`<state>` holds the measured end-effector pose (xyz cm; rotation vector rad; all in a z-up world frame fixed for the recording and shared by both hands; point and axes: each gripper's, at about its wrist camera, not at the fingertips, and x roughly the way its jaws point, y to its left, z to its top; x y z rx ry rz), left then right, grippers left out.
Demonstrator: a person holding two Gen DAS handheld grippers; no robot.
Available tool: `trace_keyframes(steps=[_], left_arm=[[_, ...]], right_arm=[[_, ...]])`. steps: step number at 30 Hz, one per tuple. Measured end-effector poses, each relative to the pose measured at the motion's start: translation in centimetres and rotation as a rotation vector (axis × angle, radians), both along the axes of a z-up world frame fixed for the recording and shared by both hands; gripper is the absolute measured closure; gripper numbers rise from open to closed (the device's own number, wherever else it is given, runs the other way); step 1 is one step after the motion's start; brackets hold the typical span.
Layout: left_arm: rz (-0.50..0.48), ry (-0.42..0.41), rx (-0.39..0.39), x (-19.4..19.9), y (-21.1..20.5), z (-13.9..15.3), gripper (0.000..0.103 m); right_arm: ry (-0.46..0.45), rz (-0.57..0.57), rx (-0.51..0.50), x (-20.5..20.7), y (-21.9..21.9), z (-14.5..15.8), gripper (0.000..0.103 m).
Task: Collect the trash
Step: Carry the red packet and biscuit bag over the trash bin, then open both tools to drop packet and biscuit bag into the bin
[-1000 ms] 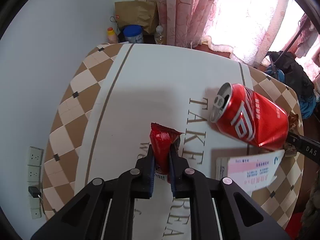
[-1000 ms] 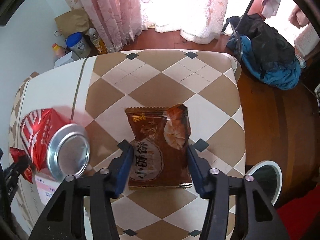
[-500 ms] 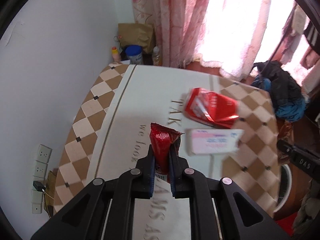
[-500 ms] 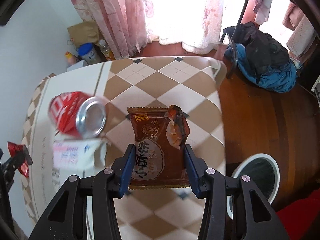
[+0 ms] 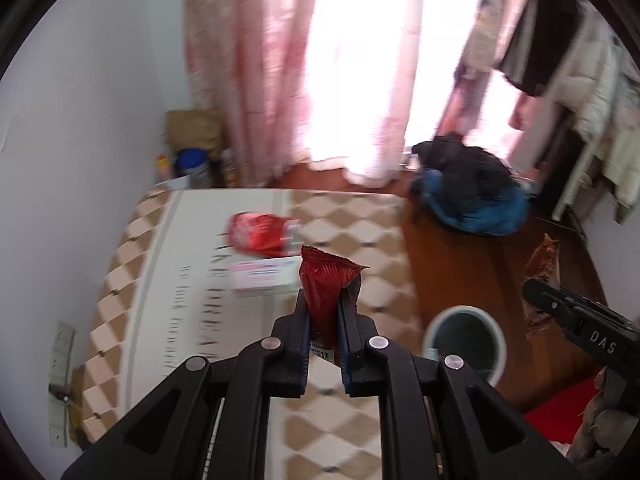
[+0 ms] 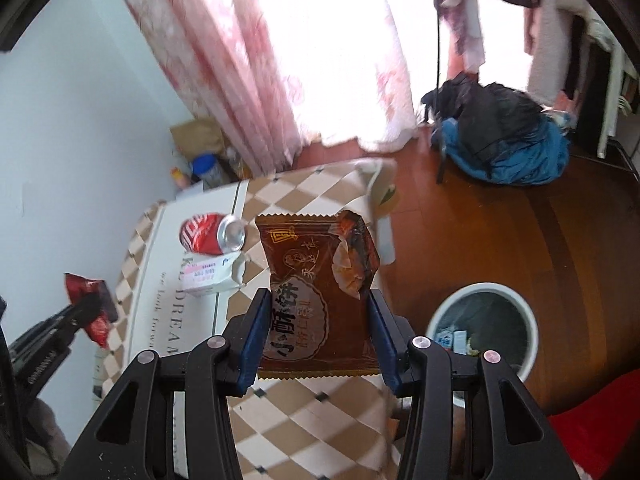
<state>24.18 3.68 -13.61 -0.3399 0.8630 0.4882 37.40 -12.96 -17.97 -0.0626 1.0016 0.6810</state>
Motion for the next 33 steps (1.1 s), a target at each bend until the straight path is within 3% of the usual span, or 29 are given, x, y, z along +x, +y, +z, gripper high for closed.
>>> trace_keyframes(steps=[7,14,22,28,33], left_arm=[[-0.166,-0.008,-0.044,6.0,-8.3,-0.2,0.094],[-0.311,0.070,-0.147,13.2,-15.2,-5.0,0.094],[-0.431,0.277,-0.332,21.6,-19.2,-15.4,0.089],[-0.421,0.380,-0.391,25.1,-19.6,-21.6,0.088],[-0.412,0.430,-0.419,26.7,-19.7,-24.9,0.088]], right_arm=[[-0.040,-0.086,-0.011,1.0,-9.8,2.5,0.053],[0.006,-0.201,-0.042,5.0,-18.5,-0.7,0.053],[0.182,-0.278,-0.083,10.3,-24.1,-11.8,0.053],[0.334,-0.315,-0.087,13.0,-25.7,-20.9,0.053],[0.426,-0.324,-0.108,14.7,-25.8,-27.2,0.053]])
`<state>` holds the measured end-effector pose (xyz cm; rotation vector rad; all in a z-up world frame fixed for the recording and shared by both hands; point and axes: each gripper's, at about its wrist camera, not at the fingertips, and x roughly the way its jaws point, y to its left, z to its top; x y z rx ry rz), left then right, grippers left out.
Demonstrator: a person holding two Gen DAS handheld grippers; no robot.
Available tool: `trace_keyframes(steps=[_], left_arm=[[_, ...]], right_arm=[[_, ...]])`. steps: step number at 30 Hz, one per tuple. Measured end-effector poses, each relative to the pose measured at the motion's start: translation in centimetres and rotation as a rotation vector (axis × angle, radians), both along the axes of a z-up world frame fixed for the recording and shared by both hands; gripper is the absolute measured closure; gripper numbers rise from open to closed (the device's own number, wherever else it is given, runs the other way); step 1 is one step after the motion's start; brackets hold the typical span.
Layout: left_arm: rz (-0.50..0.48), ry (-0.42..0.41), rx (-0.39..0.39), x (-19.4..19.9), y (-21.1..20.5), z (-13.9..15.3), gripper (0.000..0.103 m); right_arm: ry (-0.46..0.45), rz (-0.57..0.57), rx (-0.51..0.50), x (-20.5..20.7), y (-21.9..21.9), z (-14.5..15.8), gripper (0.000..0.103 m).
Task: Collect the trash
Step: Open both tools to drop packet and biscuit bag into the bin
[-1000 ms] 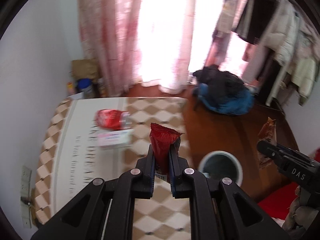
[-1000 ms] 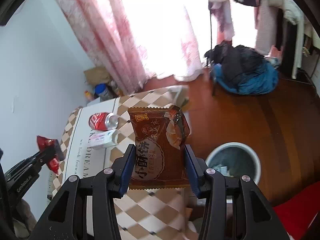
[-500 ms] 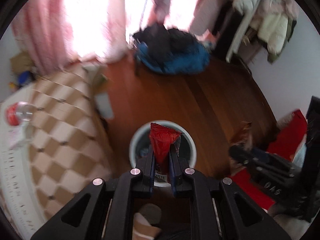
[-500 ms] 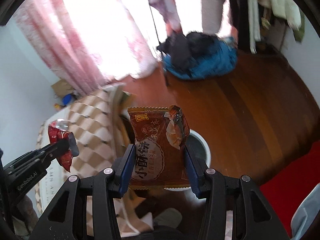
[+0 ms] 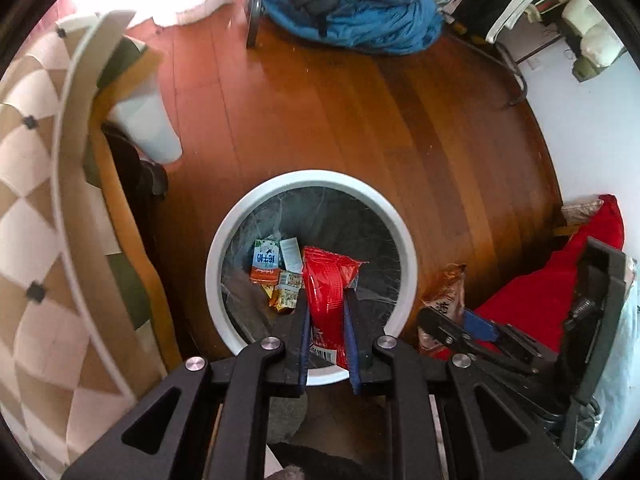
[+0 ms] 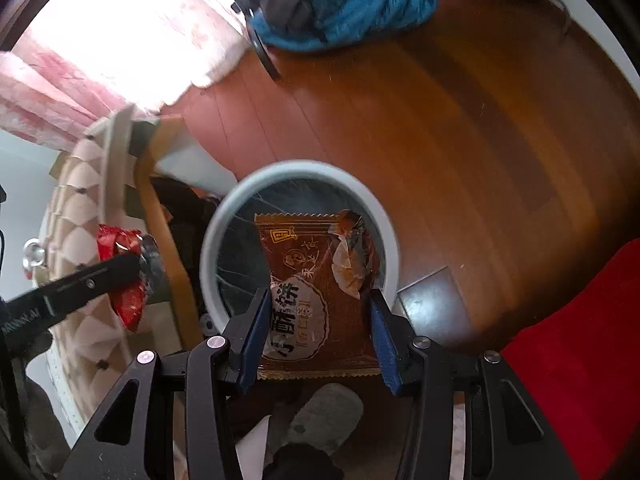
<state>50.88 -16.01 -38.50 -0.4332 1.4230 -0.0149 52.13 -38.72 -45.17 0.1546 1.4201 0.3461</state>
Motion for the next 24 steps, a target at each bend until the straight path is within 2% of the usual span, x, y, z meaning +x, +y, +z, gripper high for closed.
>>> trace_keyframes(steps=[3,4,5,6,7,8,10,12,14,15,17,19,24], left_arm=[[-0.005,0.026,0.004,0.6,0.2,-1.3,0.085],[-0.004,0.036,0.009,0.6,0.2,-1.6,0.078],[-0.001,0.042,0.013,0.6,0.4,-1.8,0.059],[0.006,0.046,0.017,0.5,0.5,-1.9,0.045],[0.012,0.048,0.023,0.5,0.5,-2.0,0.020],[0.016,0.047,0.034,0.3,0.6,-2.0,0.013],[0.026,0.049,0.043,0.0,1.0,-2.0,0.013],[0.035,0.049,0.069,-0.4,1.3,-1.5,0.011],[0.040,0.038,0.103,-0.8,1.7,-1.0,0.005],[0.041,0.033,0.116,-1.0,1.9,-0.8,0.005],[0.038,0.022,0.152,-1.6,1.9,-0.3,0.005],[0.034,0.015,0.192,-2.3,1.7,0.2,0.005],[0.032,0.005,0.251,-4.0,1.6,1.6,0.004]], right_arm=[[0.035,-0.001,0.003,0.9,0.4,-2.5,0.053],[0.042,0.004,0.005,1.3,0.7,-3.4,0.053],[0.044,0.006,0.003,1.6,0.9,-3.9,0.053],[0.046,0.008,0.002,1.8,1.1,-4.3,0.053],[0.053,0.015,0.005,2.0,1.5,-4.8,0.052],[0.060,0.021,0.002,2.2,1.7,-5.1,0.051],[0.065,0.028,-0.008,2.5,2.0,-5.4,0.037],[0.068,0.033,-0.005,2.7,2.4,-5.6,0.032],[0.061,0.035,-0.019,2.6,2.3,-5.3,0.022],[0.059,0.035,-0.021,2.5,2.3,-5.1,0.016],[0.051,0.025,-0.026,2.2,1.8,-4.6,0.014],[0.049,0.014,-0.040,1.9,1.3,-4.0,0.001],[0.030,-0.001,-0.109,0.5,0.3,-2.5,0.000]])
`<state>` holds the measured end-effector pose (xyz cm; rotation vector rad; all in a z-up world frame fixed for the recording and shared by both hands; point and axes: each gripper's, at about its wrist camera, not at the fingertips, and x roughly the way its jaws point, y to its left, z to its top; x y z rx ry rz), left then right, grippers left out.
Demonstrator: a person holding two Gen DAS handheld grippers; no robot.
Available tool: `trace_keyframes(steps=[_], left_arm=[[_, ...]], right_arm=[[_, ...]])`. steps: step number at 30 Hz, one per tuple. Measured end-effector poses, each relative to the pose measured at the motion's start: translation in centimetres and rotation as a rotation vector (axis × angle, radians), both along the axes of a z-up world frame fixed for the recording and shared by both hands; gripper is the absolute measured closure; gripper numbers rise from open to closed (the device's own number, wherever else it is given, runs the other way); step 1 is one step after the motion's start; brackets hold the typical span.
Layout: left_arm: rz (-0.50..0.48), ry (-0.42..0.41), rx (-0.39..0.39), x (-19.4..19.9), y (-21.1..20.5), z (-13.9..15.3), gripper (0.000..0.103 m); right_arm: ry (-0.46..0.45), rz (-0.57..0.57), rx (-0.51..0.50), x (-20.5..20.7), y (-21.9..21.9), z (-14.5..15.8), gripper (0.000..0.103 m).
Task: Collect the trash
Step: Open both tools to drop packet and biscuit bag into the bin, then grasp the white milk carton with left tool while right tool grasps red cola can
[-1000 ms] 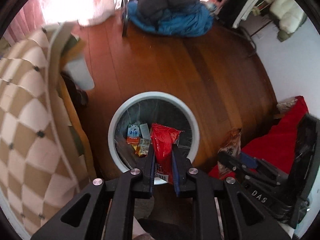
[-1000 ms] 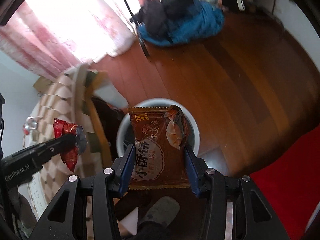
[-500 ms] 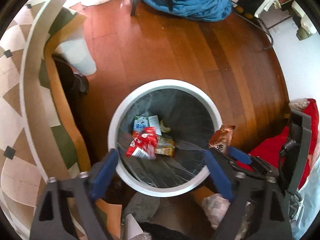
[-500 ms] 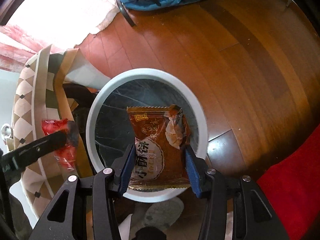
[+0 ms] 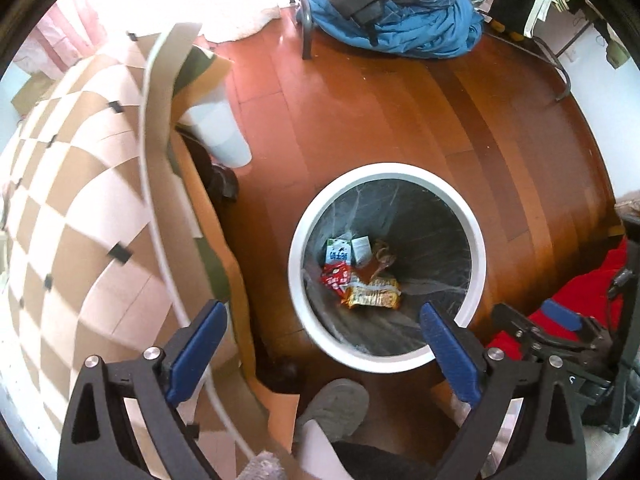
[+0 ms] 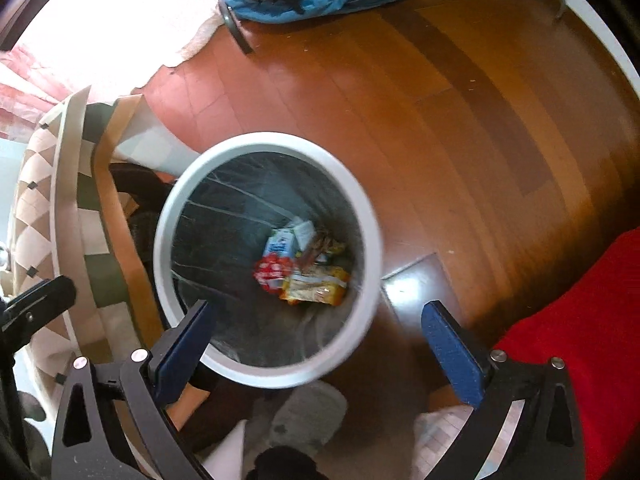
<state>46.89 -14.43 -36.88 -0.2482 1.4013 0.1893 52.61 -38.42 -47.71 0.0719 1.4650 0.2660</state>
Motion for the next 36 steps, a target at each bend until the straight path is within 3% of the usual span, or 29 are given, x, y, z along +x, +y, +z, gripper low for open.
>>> trace_keyframes(steps=[5,18,29,36], left_arm=[[-0.007,-0.025,0.022,-1.5,-0.6,1.9,0.004],[-0.018,-0.143,0.038,-5.8,-1.9,9.4,0.004],[-0.002,-0.304,0.107,-12.0,-1.4,18.9,0.004],[0.068,-0.384,0.129,-16.0,1.4,23.0,0.004]], right_arm=[[-0.044,0.023,-0.052,-1.7,-0.1,2.8,0.000],[-0.142,0.032,-0.065,-6.0,-0.8,11.6,0.000],[-0.292,0.011,-0.010,-11.8,-1.3,22.2,0.000],[-0.359,-0.006,0.058,-15.8,-0.3,28.1,0.000]])
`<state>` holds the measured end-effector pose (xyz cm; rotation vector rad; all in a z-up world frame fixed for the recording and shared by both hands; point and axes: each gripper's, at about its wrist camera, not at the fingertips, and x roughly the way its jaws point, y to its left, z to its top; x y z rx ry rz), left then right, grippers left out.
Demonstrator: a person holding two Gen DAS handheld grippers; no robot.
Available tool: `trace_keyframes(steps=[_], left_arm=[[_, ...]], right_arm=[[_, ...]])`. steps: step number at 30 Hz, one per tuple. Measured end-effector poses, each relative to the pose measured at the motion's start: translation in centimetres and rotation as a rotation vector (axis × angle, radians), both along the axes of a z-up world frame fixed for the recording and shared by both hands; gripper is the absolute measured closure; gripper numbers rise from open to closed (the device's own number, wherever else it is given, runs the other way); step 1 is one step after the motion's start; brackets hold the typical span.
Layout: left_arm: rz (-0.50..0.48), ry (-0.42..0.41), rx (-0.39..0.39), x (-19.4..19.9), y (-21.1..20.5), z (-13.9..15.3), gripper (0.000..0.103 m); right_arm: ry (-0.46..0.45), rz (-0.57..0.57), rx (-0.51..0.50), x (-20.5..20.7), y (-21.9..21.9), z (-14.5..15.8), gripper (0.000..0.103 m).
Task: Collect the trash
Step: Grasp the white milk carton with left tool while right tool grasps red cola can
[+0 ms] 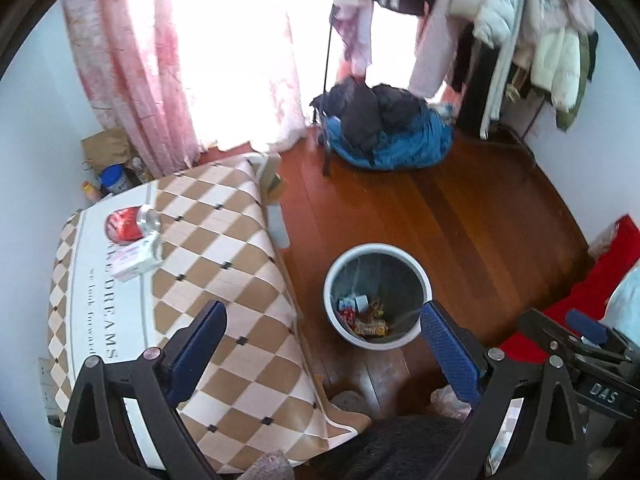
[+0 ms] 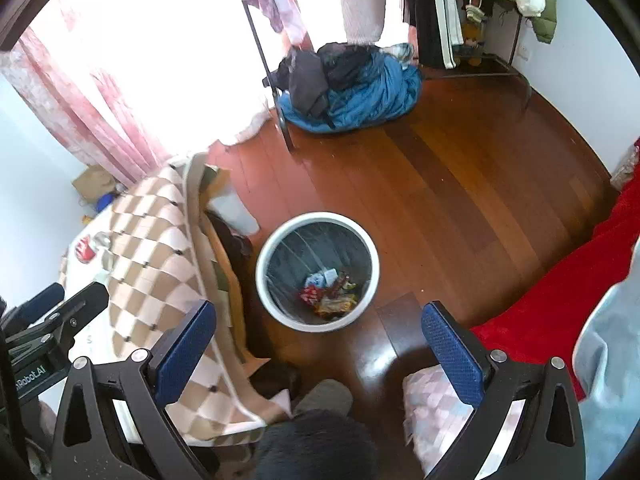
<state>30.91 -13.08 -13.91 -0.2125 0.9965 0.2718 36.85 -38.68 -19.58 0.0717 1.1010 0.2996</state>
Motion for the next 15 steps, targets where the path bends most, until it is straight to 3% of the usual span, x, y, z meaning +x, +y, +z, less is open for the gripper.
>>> trace_keyframes(steps=[4,8,12,15], left_arm=[[0.063,-0.021,0.031,-1.7,3.0,0.6,0.004],[0.161,-0.007,0.059,-3.4,8.2,-0.5,0.004],[0.297,0.057,0.092,-5.7,15.6,-4.1,0.004],[0.409,0.126,0.080,-7.3,22.0,-8.0,0.004]], right_arm=[[-0.028,0.013,0.051,-2.1,1.8,2.5,0.000],[-0.030,0.075,0.075,-2.9,5.8,3.4,0.000],[-0.014,0.185,0.056,-2.8,12.5,2.9,0.000],[0.010,0.312,0.013,-2.1,20.0,1.5,0.000]])
